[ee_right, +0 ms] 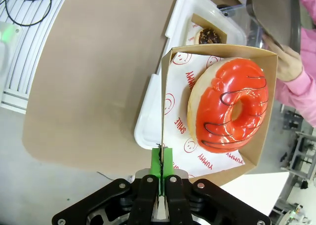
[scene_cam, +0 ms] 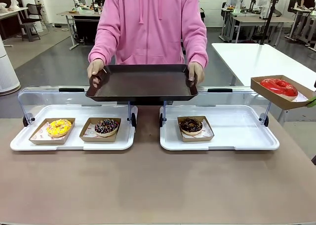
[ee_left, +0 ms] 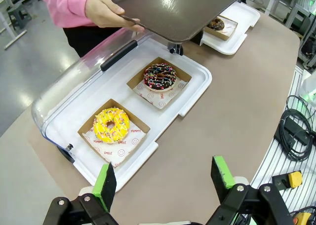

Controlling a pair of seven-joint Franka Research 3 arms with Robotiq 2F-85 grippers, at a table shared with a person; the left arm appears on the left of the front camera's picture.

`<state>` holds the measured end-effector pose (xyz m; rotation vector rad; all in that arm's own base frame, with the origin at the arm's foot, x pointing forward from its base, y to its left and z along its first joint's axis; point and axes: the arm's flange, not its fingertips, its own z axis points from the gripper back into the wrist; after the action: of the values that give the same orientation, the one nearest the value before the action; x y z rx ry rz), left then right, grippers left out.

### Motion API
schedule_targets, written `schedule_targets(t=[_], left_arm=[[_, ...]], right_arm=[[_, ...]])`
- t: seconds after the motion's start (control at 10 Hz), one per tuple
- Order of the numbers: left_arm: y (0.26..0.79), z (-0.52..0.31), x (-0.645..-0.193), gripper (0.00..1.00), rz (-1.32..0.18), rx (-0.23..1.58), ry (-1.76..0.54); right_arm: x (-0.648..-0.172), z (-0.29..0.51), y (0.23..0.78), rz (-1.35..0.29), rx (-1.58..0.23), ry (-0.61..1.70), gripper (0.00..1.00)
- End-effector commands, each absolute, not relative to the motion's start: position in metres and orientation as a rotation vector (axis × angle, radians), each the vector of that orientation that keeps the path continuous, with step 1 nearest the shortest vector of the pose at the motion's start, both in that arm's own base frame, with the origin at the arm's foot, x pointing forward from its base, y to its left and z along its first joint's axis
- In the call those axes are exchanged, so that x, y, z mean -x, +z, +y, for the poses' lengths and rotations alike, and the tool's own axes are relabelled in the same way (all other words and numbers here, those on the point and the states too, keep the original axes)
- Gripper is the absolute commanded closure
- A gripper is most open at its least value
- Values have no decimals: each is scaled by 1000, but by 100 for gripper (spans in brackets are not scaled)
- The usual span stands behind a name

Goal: Provide the desired donut to the person.
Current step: Place the picked Paper togo box onto the Handle tray extended by the person.

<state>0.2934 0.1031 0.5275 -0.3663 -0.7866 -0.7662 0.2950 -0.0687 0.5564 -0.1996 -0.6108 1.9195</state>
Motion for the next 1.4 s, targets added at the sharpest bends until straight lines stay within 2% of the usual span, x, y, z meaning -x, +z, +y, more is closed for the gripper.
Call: schedule_targets(t=[0.0, 0.8, 1.2, 1.3], left_arm=[[528, 104, -293, 0, -793, 377, -762], [528, 104, -293, 0, -793, 377, -762], [528, 104, -293, 0, -793, 377, -762], [528, 104, -293, 0, -793, 377, -762]], right_arm=[[-296, -71, 550, -607, 227, 1926, 100], [-295, -69, 556, -611, 200, 1920, 98], [-331, 69, 655, -456, 247, 1793, 98], [-344, 117, 676, -470, 241, 1798, 98]])
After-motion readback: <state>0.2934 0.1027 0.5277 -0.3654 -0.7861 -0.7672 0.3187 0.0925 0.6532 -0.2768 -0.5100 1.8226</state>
